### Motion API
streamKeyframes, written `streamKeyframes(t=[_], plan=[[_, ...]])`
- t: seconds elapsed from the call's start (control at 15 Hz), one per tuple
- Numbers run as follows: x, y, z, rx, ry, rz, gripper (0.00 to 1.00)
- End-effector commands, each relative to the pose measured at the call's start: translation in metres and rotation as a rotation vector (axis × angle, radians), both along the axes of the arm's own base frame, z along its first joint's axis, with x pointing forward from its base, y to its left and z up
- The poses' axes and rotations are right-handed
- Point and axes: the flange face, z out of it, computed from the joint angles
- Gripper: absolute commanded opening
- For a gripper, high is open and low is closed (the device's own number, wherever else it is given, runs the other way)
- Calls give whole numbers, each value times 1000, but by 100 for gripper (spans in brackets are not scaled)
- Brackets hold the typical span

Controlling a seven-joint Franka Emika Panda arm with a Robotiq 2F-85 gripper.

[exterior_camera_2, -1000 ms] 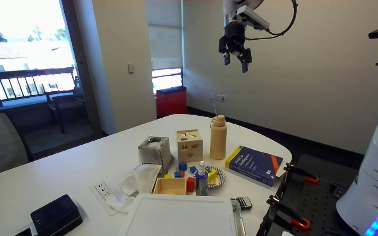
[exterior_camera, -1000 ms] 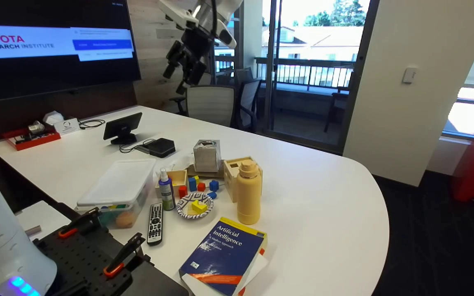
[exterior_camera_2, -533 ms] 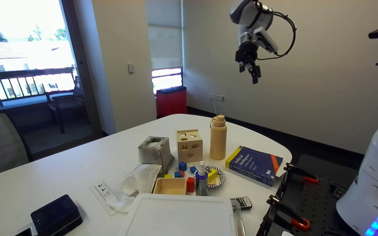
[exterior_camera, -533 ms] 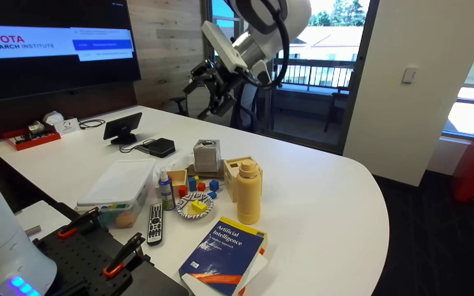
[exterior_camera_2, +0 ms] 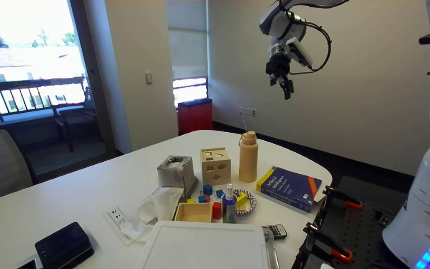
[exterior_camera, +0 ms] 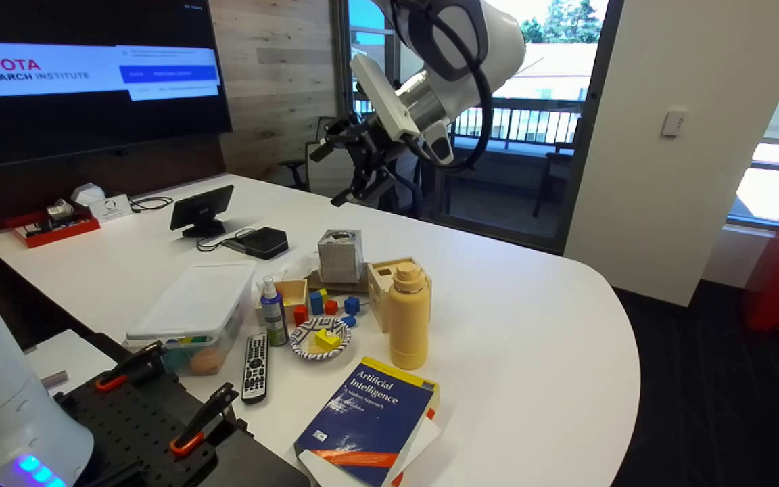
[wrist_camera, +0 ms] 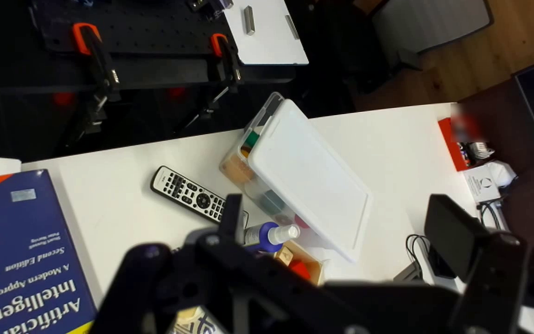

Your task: Open the book

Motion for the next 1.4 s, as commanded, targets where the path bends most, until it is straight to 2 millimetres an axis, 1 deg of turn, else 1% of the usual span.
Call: streamKeyframes(t=[0.0, 0.07, 0.2, 0.4, 0.67, 0.87, 1.0, 1.33], plan=[[4, -1, -8, 2, 13, -8, 100], [7, -5, -13, 17, 12, -15, 100], [15, -23, -27, 42, -11, -56, 100], [21, -62, -48, 95, -61, -150, 100], [17, -128, -84, 137, -97, -274, 100], [10, -169, -117, 134, -113, -314, 100], [4, -189, -141, 124, -101, -327, 100], [-9, -217, -193, 104, -63, -354, 100]])
